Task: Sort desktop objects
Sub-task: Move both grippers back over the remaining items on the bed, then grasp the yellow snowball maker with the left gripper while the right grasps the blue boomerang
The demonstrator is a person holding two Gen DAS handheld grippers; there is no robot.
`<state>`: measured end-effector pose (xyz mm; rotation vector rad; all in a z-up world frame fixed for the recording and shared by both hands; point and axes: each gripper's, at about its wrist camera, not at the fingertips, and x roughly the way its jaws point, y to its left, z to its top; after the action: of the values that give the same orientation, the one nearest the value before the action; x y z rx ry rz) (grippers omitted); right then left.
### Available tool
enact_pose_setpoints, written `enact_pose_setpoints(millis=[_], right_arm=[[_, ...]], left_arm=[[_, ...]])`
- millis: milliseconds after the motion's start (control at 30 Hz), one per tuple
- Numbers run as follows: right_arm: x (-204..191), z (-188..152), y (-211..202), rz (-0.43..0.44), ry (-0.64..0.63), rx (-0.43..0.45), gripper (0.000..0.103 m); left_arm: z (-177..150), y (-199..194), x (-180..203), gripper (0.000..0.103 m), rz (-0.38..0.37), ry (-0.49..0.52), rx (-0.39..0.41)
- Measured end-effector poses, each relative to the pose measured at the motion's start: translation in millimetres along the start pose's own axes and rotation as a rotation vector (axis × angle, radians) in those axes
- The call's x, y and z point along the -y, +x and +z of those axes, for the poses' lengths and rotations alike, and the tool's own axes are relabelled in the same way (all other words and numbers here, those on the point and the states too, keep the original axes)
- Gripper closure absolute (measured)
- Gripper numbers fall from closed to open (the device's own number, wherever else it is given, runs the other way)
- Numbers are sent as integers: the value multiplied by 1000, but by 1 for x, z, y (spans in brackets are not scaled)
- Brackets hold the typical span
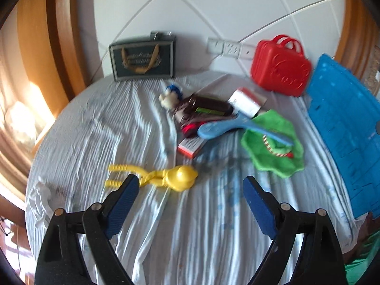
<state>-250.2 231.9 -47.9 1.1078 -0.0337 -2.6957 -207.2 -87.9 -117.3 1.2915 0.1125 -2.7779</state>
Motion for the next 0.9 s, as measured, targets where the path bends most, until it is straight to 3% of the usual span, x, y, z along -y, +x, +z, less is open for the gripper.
enact_pose_setpoints(millis=[400,667,767,900], right_arm=[[13,-2,113,19,-9,-210,0],[19,7,177,56,-51,-299,0],[16,11,197,73,-65,-322,0],[5,17,227,108,-91,-349,0]], left_arm=[[-13,98,-16,37,35,-64,-175],[-6,148,2,38,60,-71,-227],[-5,165,6,48,90,-64,-256],[2,168,9,62,108,-40,-216]])
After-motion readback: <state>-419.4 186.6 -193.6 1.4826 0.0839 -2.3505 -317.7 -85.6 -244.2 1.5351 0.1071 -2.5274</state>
